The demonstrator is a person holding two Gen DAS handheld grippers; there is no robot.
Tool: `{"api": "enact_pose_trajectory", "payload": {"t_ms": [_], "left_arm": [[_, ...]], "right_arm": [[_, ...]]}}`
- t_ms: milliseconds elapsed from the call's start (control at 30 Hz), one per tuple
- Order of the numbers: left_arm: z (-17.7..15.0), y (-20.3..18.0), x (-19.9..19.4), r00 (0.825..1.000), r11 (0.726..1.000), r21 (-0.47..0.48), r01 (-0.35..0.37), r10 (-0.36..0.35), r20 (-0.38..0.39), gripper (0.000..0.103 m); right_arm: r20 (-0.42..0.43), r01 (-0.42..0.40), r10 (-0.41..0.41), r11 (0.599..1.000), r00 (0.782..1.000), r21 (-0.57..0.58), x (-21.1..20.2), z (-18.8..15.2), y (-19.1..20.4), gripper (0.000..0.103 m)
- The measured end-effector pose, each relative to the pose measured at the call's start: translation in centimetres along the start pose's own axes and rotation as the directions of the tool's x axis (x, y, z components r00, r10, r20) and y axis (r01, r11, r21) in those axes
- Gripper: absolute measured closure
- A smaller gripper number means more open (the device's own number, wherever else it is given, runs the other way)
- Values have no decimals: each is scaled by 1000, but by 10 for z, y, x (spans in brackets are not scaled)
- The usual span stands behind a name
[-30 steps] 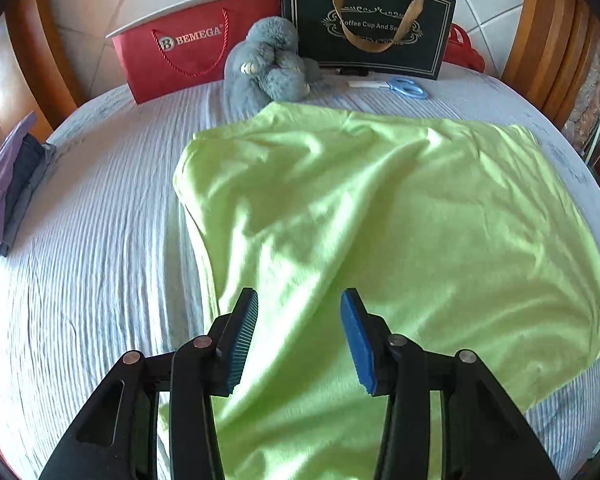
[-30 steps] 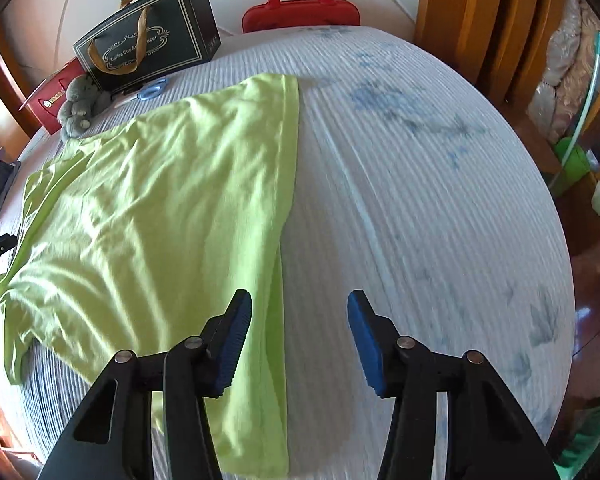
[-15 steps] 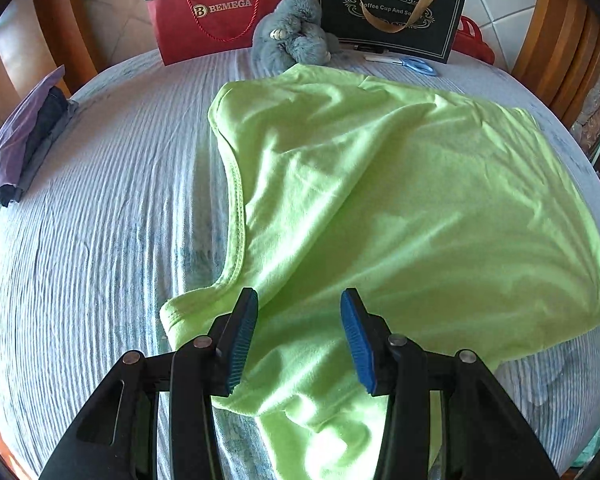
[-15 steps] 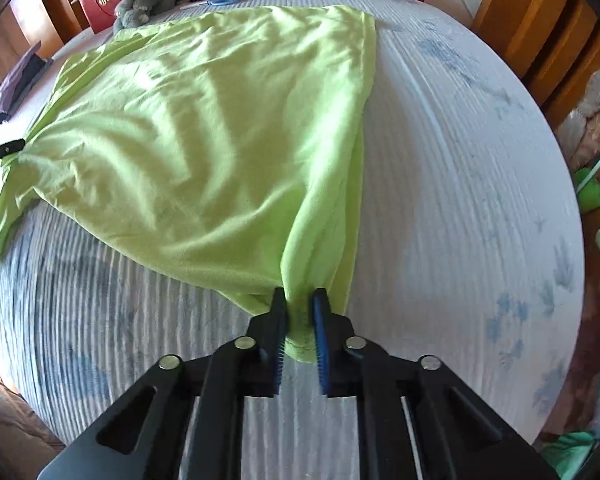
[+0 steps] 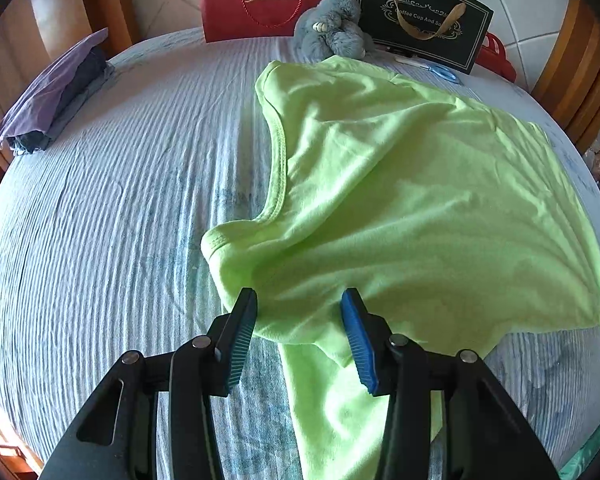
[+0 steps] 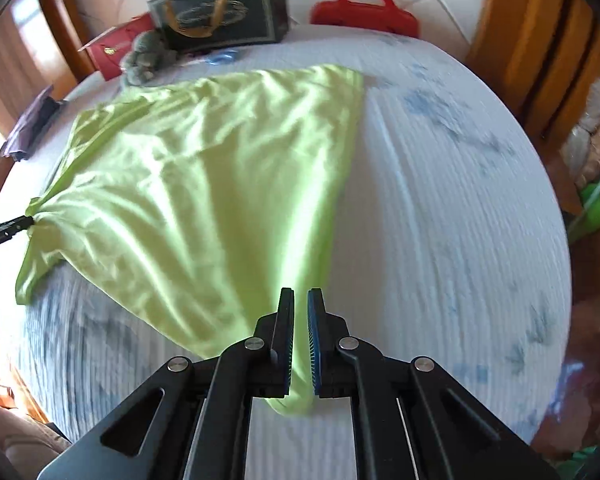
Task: Fold clothes
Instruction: 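Grasp the hem with the right gripper while the left gripper pinches the sleeve edge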
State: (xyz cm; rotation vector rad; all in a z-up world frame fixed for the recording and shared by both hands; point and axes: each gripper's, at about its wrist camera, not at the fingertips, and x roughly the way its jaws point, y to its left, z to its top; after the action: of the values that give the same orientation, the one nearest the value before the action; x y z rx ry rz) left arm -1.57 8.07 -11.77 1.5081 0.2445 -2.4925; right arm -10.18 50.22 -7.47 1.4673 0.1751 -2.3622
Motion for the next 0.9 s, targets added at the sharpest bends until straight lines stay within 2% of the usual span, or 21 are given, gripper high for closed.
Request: {"api": "enact_pose_trajectory", "payload": {"t_ms": [67,133,200,300,500,600,733,900], "left_arm": [[-7,8,-4,1000,999,-36,-1,1,1,56],[-14,16,-7,1000,997,-74,-4,4,-1,53],[-20,20,-8,1000,996,-94,-6,5,-5,53],[-22,21,-5,1000,994,-111,-2,2,0,53],[-9,29,3,1000,993,-119,-9,12,22,53],[4,42,9,1000,992,-128,11,-8,24,53],[20,53,13,999,992,-122,16,-12,37,53],[37,68,16,999,993,-113,26,-20,49,53]], "right_arm": [[18,-83,84,994,996,-74,13,32,36,87],[30,-123,130,979,991,-162,28,65,80,59],[38,-161,175,955,984,-249,43,98,125,46],[21,-203,223,919,975,-337,75,129,193,47],[-12,-238,255,881,967,-410,129,206,293,46],[-26,-252,267,868,963,-428,148,232,328,42],[-34,-236,246,869,969,-435,174,264,358,42],[-52,-214,212,882,976,-419,206,299,373,46]]}}
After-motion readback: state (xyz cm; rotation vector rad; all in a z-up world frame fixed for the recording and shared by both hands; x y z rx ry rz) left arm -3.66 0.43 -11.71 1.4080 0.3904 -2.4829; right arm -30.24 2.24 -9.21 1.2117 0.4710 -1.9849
